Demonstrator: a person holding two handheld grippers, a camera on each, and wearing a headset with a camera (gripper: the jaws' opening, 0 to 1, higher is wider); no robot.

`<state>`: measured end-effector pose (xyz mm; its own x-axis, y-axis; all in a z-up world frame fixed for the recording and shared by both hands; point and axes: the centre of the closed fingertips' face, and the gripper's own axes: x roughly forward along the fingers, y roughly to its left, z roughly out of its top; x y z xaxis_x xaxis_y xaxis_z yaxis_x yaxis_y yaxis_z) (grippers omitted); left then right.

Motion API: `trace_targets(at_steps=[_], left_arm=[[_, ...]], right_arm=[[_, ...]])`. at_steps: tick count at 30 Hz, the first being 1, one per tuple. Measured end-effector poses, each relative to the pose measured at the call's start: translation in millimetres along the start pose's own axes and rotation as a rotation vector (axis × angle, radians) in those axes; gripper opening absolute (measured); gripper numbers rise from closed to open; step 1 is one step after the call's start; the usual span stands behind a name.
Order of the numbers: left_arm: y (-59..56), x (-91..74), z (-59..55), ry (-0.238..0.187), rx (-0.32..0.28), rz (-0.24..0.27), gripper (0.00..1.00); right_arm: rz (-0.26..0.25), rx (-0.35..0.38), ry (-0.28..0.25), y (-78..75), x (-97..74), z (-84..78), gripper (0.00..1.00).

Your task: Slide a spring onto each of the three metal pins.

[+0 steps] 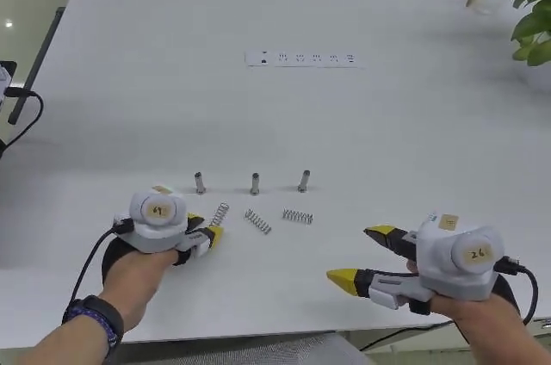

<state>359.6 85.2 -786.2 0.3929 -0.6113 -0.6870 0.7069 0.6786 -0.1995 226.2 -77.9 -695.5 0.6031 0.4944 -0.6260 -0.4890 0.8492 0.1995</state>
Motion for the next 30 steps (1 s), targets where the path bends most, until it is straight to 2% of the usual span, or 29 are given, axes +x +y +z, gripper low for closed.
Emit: trace_targets(at_steps=[12,17,21,30], left_arm=[[1.4,1.7,1.2,-0.006,0.011,0.018,0.11],[1.5,-0.4,-1.1,0.006,0.031,0.028,0.03],[2.2,-2.8,-2.5,0.029,0.045,0.027,0.03],[1.7,-10.1,-5.2,0.035,0.043,0.018,0.03]], right_arm=[[0.0,0.006,-0.003,-0.4,-0.6,-1.5,0.58],[0.004,0.006,-0.002,1.0,0.5,-2.9,0.58],[0.005,0.005,-0.003,0.9,1.0,-2.2,0.57],[0.012,-0.004,-0.001,2.0,4.2,-0.4,0.57]])
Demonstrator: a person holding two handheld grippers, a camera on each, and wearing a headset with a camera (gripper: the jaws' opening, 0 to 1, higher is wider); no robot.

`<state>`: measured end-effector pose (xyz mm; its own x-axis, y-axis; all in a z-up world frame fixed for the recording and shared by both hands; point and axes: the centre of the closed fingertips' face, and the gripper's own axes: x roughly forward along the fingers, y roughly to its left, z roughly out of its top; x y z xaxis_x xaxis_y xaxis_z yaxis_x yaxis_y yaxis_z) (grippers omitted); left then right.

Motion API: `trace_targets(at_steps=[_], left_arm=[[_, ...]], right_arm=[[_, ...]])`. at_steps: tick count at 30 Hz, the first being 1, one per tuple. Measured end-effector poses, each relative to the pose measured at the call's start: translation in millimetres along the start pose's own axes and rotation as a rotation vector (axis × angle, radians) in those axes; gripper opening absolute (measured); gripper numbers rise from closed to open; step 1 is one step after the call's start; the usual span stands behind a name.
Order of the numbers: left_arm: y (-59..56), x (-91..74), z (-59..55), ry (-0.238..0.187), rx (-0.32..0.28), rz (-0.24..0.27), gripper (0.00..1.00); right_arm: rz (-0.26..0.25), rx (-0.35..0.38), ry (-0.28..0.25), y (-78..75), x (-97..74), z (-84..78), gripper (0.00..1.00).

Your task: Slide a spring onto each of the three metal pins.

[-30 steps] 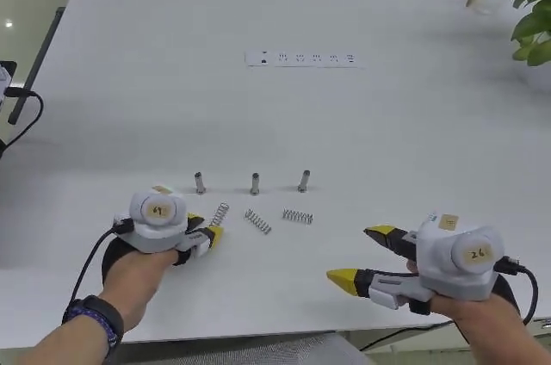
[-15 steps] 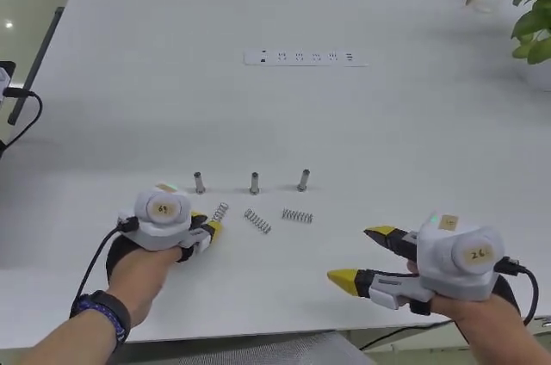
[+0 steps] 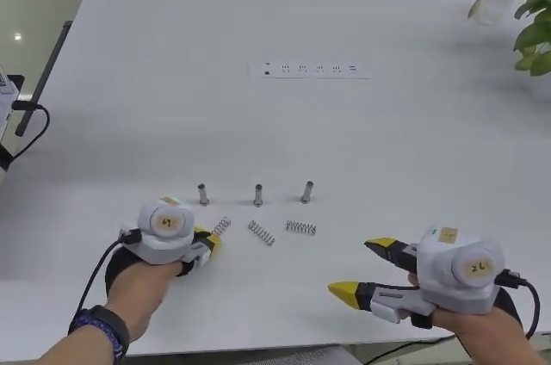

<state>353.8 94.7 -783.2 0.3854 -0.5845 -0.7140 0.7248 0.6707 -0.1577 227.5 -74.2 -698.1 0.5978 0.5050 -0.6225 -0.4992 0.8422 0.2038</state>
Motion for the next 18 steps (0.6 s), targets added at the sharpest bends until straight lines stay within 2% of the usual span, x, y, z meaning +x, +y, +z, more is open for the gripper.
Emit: trace_targets(at_steps=[2,18], left_arm=[[-0.1,-1.6,0.5,-0.014,-0.033,-0.008,0.02],[3.3,-29.6,-10.2,-0.035,-0.029,0.011,0.02]], right_arm=[[0.002,0.003,-0.002,0.3,0.9,0.8,0.57],[0.047,-0.016,0.004,6.4,13.1,5.6,0.59]])
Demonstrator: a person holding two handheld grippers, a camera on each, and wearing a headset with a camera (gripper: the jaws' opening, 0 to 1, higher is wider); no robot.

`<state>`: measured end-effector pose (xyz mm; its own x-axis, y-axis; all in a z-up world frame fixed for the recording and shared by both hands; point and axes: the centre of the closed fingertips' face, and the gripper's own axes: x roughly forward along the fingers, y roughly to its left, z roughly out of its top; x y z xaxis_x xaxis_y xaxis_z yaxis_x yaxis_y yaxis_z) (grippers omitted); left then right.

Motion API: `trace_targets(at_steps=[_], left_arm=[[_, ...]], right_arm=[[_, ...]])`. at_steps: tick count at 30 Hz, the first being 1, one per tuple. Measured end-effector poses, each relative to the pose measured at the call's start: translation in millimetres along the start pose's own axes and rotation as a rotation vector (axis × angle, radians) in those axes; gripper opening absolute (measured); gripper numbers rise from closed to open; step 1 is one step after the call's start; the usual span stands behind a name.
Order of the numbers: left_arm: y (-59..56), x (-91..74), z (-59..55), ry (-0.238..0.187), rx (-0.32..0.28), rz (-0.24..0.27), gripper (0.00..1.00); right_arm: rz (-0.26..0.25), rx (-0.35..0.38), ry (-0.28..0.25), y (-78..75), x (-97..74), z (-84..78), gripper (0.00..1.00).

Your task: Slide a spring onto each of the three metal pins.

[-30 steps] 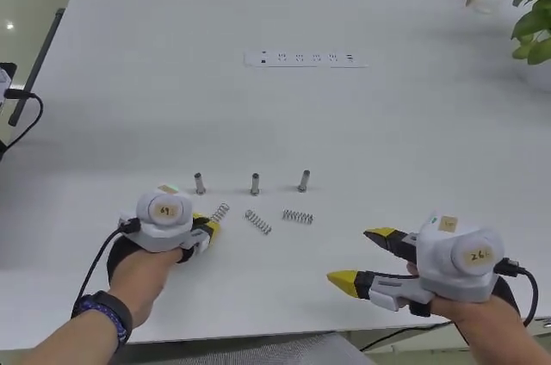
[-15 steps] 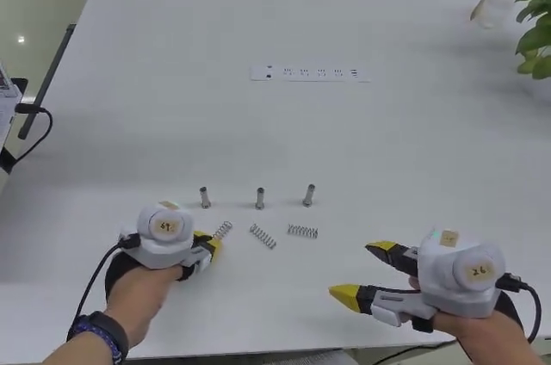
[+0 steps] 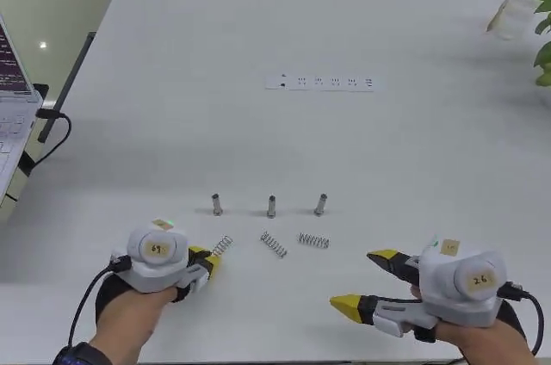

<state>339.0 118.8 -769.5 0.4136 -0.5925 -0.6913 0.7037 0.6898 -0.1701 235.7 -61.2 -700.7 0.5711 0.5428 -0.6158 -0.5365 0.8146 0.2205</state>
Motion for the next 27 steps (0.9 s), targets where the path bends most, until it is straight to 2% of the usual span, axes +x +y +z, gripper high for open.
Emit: trace_targets(at_steps=[10,12,18,27], left_arm=[[4.2,-15.8,1.1,-0.022,0.017,0.004,0.02],[2.9,-17.9,0.9,-0.025,0.018,0.002,0.02],[-0.7,-23.8,-0.1,-0.031,0.029,-0.007,0.02],[-3.7,-34.9,6.4,-0.053,0.045,-0.016,0.02]], right_arm=[[0.017,-0.015,0.022,1.6,1.0,-5.9,0.6],[0.022,-0.025,0.038,2.5,1.4,-8.9,0.61],[0.031,-0.029,0.038,6.5,2.5,-8.5,0.61],[0.057,-0.035,0.041,14.5,7.1,-7.2,0.63]])
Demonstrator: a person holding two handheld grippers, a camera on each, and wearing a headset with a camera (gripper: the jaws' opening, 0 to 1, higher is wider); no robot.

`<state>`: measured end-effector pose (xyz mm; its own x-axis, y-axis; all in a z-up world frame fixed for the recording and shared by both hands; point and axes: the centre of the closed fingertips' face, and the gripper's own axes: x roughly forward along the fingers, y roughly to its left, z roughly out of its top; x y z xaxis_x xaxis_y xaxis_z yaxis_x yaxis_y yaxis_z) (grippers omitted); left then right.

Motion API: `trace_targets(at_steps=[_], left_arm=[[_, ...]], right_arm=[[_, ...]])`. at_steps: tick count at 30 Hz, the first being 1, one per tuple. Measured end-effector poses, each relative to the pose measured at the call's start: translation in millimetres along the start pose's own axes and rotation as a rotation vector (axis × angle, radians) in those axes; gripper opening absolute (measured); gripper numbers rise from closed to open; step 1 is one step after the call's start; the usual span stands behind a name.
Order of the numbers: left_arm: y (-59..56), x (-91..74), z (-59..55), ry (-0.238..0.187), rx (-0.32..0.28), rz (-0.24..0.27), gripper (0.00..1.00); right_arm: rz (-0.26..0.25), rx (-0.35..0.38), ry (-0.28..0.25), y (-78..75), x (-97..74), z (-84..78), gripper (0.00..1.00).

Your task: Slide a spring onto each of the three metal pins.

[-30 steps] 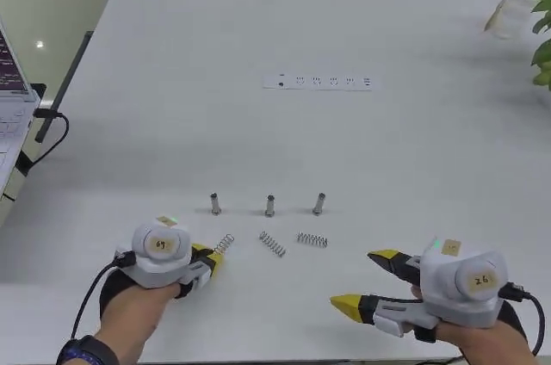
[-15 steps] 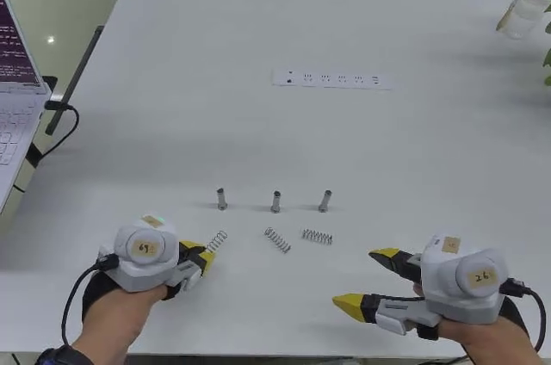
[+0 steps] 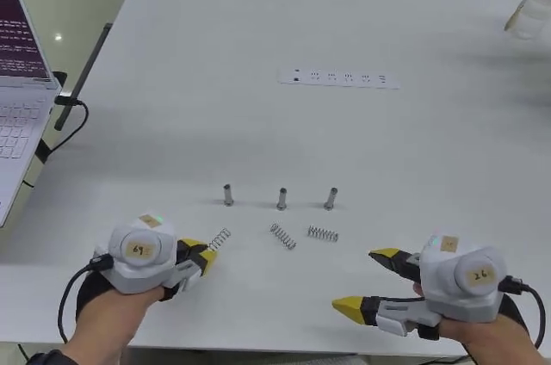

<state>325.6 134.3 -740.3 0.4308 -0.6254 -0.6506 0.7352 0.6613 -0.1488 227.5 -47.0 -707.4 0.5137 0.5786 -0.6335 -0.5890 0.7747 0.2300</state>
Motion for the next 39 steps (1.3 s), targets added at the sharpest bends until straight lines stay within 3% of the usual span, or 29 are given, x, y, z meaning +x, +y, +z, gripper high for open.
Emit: trace_targets(at_steps=[16,23,28,39], left_arm=[[-15.6,-3.5,13.3,-0.014,0.058,-0.043,0.02],[-30.6,-4.6,18.1,-0.014,0.105,-0.076,0.02],[-38.7,-2.6,19.2,-0.014,0.107,-0.093,0.02],[-55.0,-3.3,26.6,-0.017,0.162,-0.133,0.02]], right_arm=[[0.035,-0.018,-0.007,7.6,9.9,11.9,0.63],[0.062,-0.03,-0.004,17.5,16.2,14.7,0.63],[0.081,-0.036,-0.002,26.1,19.1,14.6,0.62],[0.102,-0.036,-0.008,29.6,21.1,16.0,0.6]])
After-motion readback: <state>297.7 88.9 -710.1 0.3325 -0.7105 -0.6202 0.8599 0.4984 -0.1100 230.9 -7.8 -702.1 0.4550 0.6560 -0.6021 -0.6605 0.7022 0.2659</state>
